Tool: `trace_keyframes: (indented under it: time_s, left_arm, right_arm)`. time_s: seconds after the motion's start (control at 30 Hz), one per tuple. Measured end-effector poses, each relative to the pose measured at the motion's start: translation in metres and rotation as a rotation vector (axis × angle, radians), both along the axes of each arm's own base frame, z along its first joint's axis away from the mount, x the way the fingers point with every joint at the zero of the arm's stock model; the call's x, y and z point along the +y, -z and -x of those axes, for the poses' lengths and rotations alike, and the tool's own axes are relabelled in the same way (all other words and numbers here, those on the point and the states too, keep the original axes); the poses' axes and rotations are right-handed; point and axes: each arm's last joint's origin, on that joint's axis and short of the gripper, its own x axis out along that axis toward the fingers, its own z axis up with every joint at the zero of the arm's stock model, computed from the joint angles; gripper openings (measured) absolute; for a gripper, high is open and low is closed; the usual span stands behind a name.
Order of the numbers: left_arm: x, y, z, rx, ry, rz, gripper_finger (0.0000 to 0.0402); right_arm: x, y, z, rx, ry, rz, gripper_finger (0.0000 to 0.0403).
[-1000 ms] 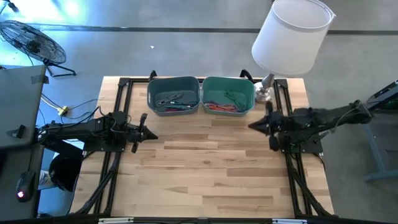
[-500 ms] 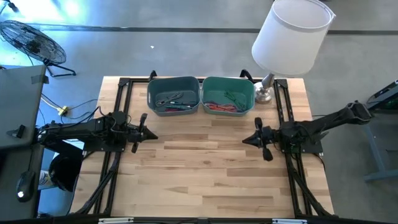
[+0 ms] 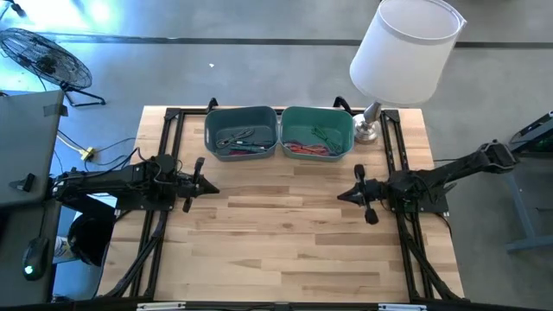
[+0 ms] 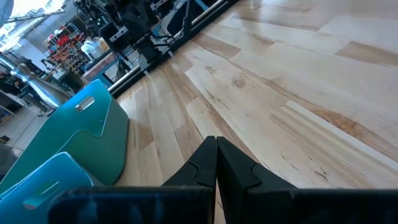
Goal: Pick & Place USB Port
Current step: Return to Home Position
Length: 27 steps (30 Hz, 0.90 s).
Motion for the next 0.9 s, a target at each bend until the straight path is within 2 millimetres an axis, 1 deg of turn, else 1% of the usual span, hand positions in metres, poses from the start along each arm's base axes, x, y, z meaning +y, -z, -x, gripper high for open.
trace_keyframes:
  time_s: [0.1, 0.27, 0.53, 0.73, 0.9]
  left_arm:
    - [0.000, 0.000, 0.000, 0.000, 0.000, 0.000, 0.0001]
    - [0.000, 0.000, 0.000, 0.000, 0.000, 0.000, 0.0001]
    - [0.000, 0.000, 0.000, 0.000, 0.000, 0.000, 0.0001]
    - [0.000, 0.000, 0.000, 0.000, 0.000, 0.000, 0.0001]
    - [0.000, 0.000, 0.000, 0.000, 0.000, 0.000, 0.0001]
  right_arm:
    - [-0.001, 0.000, 0.000, -0.003, 0.009, 0.036, 0.0000]
    - [-0.010, 0.000, -0.002, -0.002, 0.068, 0.064, 0.0000]
    - [-0.022, 0.003, -0.002, 0.032, 0.093, 0.015, 0.0000]
    - [-0.021, -0.001, -0.003, -0.007, 0.046, -0.003, 0.0000]
    - [-0.020, -0.002, 0.000, -0.016, 0.039, -0.021, 0.0000]
